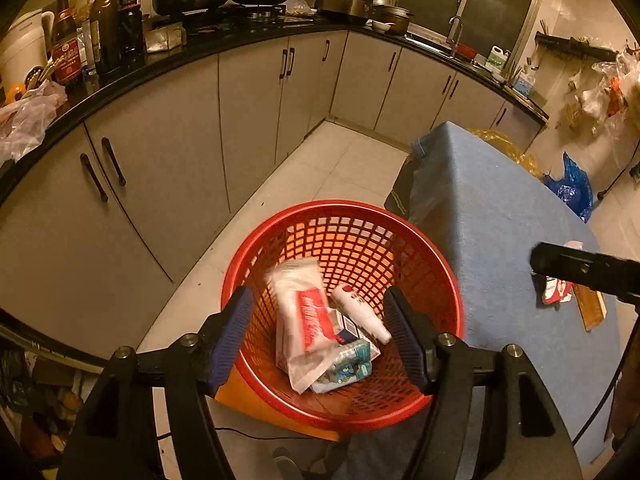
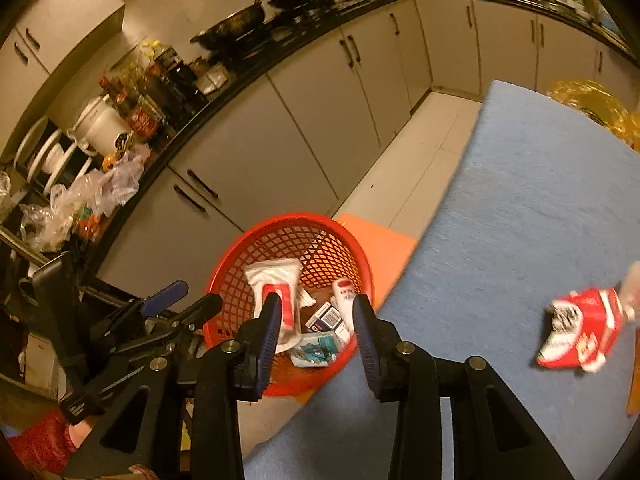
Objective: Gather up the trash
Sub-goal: 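Move both tools back over the table toward the remaining trash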
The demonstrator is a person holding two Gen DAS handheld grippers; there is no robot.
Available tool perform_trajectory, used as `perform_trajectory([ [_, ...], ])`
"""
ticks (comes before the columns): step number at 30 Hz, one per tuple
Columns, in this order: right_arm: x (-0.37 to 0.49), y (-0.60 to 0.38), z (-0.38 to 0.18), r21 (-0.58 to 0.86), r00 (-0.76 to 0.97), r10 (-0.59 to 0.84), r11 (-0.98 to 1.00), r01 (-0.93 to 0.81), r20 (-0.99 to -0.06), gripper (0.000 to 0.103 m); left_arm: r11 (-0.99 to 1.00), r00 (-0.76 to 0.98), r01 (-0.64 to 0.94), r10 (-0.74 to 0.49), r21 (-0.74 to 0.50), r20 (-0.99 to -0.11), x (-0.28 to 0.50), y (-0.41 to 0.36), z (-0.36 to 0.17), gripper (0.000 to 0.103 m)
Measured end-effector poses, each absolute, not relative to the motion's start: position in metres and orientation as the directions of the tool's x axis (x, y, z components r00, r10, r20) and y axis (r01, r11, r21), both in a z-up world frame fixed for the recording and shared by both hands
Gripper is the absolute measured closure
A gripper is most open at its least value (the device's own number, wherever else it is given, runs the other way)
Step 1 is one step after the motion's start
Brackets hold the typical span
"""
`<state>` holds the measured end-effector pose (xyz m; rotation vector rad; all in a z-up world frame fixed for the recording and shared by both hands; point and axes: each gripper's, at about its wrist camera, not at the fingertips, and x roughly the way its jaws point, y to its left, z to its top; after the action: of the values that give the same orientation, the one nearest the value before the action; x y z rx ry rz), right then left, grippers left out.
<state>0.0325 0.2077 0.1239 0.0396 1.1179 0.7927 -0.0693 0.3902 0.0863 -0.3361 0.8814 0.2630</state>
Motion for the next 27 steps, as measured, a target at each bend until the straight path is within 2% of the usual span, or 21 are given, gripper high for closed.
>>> perform_trajectory([
  [19, -0.01, 0.042, 0.106, 0.445, 0.27, 0.528, 0.839, -0.312, -0.805, 0.058, 0.981, 0.578, -0.075, -0.105, -0.181, -0.809, -0.051, 0.253, 0.089, 0.036],
  [22, -0.017, 0.016, 0.106, 0.445, 0.282, 0.516, 0.85, -0.28, -0.808, 0.058, 0.983, 0.569, -0.018, -0.139, -0.181, -0.811, -0.045, 0.228, 0.092, 0.032],
  [24, -0.021, -0.002, 0.106, 0.441, 0.292, 0.505, 0.86, -0.257, -0.812, 0.058, 0.983, 0.565, 0.01, -0.155, -0.181, -0.81, -0.039, 0.213, 0.095, 0.023],
  [27, -0.029, -0.031, 0.108, 0.441, 0.31, 0.491, 0.87, -0.22, -0.814, 0.058, 0.98, 0.564, 0.062, -0.189, -0.187, -0.804, -0.027, 0.189, 0.099, 0.021],
])
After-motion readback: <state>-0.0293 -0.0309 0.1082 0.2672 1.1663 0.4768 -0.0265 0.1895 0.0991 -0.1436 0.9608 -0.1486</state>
